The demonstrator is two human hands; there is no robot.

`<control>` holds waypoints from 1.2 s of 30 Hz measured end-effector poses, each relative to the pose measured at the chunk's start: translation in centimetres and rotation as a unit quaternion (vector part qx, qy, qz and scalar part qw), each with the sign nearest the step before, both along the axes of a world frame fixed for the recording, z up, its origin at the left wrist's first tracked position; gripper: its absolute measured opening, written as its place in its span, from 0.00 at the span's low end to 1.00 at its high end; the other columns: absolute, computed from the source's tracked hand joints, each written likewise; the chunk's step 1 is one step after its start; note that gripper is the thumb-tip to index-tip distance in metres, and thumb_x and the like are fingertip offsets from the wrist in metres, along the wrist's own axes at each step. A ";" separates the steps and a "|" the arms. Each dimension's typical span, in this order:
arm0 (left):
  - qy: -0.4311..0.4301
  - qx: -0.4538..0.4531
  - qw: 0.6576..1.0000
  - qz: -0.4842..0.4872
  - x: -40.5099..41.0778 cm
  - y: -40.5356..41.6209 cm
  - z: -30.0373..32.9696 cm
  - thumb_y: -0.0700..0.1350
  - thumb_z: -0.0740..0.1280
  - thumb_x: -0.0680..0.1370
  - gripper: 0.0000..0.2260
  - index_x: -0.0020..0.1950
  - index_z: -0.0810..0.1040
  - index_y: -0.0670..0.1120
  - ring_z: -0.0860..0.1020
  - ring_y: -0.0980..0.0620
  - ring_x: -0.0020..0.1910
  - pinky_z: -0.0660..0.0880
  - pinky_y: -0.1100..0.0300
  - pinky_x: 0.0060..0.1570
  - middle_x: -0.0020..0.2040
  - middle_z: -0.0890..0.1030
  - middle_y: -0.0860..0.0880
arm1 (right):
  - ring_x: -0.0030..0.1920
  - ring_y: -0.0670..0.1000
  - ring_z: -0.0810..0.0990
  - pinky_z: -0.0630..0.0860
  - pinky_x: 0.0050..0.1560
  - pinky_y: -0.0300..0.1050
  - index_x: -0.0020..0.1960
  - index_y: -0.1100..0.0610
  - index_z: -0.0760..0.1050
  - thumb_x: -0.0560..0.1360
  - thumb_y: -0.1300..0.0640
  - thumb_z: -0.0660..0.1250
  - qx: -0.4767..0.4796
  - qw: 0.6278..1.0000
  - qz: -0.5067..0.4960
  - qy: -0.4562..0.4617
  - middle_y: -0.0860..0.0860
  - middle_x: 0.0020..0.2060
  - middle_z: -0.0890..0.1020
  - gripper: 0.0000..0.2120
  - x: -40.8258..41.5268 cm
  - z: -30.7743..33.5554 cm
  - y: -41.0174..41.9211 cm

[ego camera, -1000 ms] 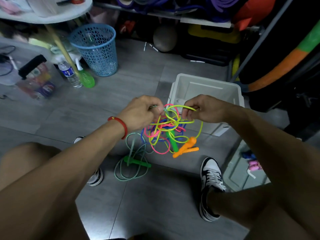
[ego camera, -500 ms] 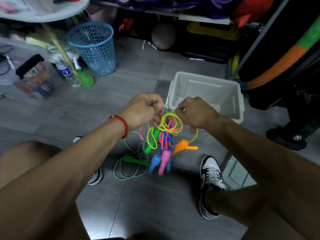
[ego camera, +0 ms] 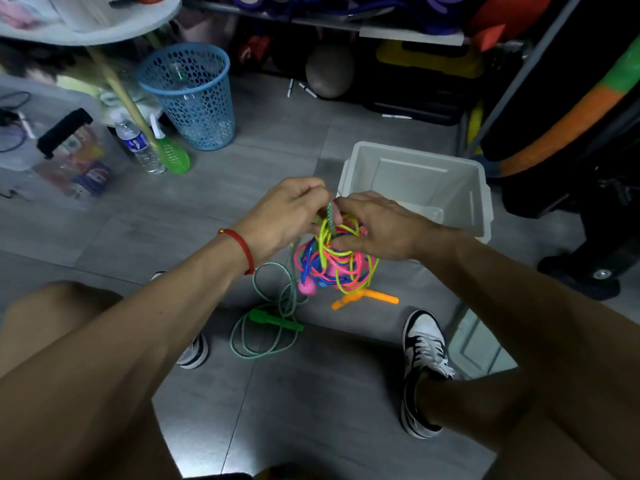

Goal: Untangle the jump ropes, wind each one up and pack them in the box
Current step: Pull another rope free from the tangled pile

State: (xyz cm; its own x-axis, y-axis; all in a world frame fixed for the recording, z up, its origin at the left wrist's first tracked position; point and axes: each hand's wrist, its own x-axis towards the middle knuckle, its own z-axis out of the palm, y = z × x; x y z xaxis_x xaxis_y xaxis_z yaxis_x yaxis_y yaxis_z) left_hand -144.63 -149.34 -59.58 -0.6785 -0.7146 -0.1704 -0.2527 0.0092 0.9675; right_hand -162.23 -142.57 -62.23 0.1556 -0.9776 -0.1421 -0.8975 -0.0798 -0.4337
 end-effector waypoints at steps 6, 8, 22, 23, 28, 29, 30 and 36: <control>-0.034 -0.106 0.992 0.066 0.7 -1.3 -1.5 0.51 0.74 0.70 0.18 0.30 0.66 0.50 0.73 0.50 0.34 0.77 0.42 0.39 0.35 0.81 0.45 | 0.37 0.46 0.76 0.71 0.41 0.40 0.60 0.48 0.77 0.76 0.49 0.72 0.056 0.991 -0.096 -0.079 0.50 0.40 0.80 0.14 -1.4 0.5 -0.5; -0.023 -0.098 0.991 0.089 0.8 -1.7 -1.9 0.44 0.73 0.71 0.16 0.30 0.67 0.47 0.79 0.48 0.37 0.81 0.41 0.41 0.41 0.84 0.41 | 0.34 0.44 0.76 0.70 0.37 0.38 0.55 0.50 0.78 0.76 0.51 0.72 0.049 0.986 -0.132 -0.090 0.48 0.36 0.79 0.09 -1.6 0.6 -0.7; -0.022 -0.012 0.994 0.106 -0.2 0.1 -1.4 0.41 0.67 0.79 0.17 0.36 0.62 0.51 0.85 0.36 0.43 0.80 0.35 0.47 0.44 0.82 0.30 | 0.50 0.55 0.79 0.71 0.42 0.44 0.57 0.59 0.74 0.77 0.46 0.68 0.086 0.980 -0.179 -0.020 0.54 0.50 0.80 0.18 0.2 1.4 -0.3; 0.007 0.017 0.993 0.114 -0.3 0.3 -1.2 0.38 0.65 0.81 0.17 0.37 0.61 0.49 0.84 0.33 0.44 0.80 0.35 0.49 0.44 0.82 0.30 | 0.49 0.53 0.78 0.71 0.42 0.44 0.58 0.57 0.72 0.75 0.43 0.70 0.090 0.976 -0.195 -0.029 0.52 0.49 0.79 0.20 0.3 1.2 -0.3; 0.110 0.088 0.981 0.131 0.2 0.1 -0.5 0.37 0.61 0.83 0.16 0.40 0.60 0.48 0.84 0.33 0.43 0.82 0.41 0.47 0.44 0.81 0.29 | 0.53 0.52 0.82 0.79 0.58 0.50 0.62 0.52 0.72 0.73 0.48 0.76 0.079 0.958 -0.164 -0.221 0.49 0.50 0.83 0.23 -0.7 0.3 0.0; 0.125 0.101 0.979 0.129 0.3 0.0 -0.5 0.36 0.60 0.84 0.16 0.40 0.59 0.48 0.84 0.35 0.42 0.83 0.43 0.45 0.43 0.81 0.29 | 0.54 0.52 0.83 0.79 0.59 0.49 0.62 0.52 0.74 0.73 0.51 0.77 0.081 0.947 -0.155 -0.268 0.50 0.51 0.84 0.21 -0.7 0.5 0.1; 0.137 0.110 0.977 0.125 0.5 -0.1 -0.4 0.36 0.60 0.84 0.16 0.40 0.59 0.48 0.84 0.37 0.40 0.83 0.45 0.44 0.42 0.80 0.29 | 0.53 0.52 0.84 0.79 0.58 0.47 0.61 0.54 0.77 0.74 0.54 0.76 0.089 0.940 -0.152 -0.293 0.52 0.52 0.85 0.18 -0.8 0.6 0.1; 0.114 0.040 0.984 0.134 1.0 -0.9 -0.6 0.37 0.61 0.84 0.16 0.39 0.60 0.48 0.81 0.38 0.36 0.82 0.43 0.42 0.36 0.78 0.33 | 0.38 0.48 0.84 0.79 0.41 0.43 0.45 0.53 0.85 0.72 0.55 0.74 0.037 0.961 -0.225 -0.157 0.52 0.37 0.86 0.03 -0.8 0.6 -0.7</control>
